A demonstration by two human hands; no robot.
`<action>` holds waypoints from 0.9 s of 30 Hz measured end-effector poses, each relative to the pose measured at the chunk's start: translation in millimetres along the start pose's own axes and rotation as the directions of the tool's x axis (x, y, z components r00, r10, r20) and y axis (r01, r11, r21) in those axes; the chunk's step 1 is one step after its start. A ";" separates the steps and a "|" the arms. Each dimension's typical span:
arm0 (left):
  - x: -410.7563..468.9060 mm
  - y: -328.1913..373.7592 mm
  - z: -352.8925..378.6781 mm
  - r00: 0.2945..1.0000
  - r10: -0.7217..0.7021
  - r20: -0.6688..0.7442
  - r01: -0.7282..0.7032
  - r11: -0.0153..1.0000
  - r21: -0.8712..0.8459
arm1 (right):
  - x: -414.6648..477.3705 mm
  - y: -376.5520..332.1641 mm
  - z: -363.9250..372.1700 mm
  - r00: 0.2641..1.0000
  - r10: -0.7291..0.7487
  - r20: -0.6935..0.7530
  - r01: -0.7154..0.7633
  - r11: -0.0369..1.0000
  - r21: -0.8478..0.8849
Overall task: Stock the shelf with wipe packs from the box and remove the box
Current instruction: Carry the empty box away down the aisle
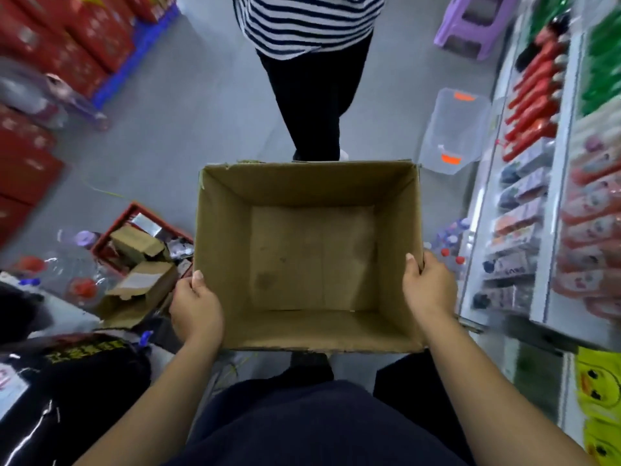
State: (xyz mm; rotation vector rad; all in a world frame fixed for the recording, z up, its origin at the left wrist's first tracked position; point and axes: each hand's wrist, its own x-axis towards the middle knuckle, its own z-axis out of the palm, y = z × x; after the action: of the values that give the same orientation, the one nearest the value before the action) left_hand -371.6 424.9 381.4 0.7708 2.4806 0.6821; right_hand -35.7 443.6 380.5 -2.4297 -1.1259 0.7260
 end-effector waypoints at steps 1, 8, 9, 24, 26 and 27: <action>1.8 -3.0 -4.0 0.999 -0.033 -0.020 0.033 0.999 -0.006 | 5.0 -10.8 3.5 0.999 -0.034 0.021 0.035 0.999 -0.019; 2.6 -27.4 -25.9 0.964 -0.227 -0.139 0.221 0.974 -0.056 | 24.1 -59.3 29.5 0.948 -0.270 0.171 0.288 0.953 -0.092; 1.1 -30.2 -27.5 0.955 -0.251 -0.158 0.242 0.967 -0.075 | 27.4 -65.1 33.0 0.932 -0.309 0.192 0.326 0.943 -0.068; 15.6 -24.8 -51.9 0.757 -0.483 -0.441 0.409 0.876 -0.257 | 75.1 -230.0 91.9 0.655 -0.618 0.435 0.675 0.737 0.033; 33.8 -16.9 -57.3 0.730 -0.500 -0.465 0.407 0.865 -0.292 | 77.1 -259.9 102.7 0.634 -0.637 0.438 0.696 0.717 0.035; 44.7 -12.1 -60.0 0.720 -0.512 -0.469 0.413 0.859 -0.303 | 78.4 -274.5 108.6 0.626 -0.648 0.435 0.708 0.706 0.032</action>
State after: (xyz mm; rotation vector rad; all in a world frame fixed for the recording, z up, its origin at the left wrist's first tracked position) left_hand -442.2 424.5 408.9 -0.1713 2.8761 1.0057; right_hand -219.4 685.5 412.8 -1.7048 -2.1687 0.9282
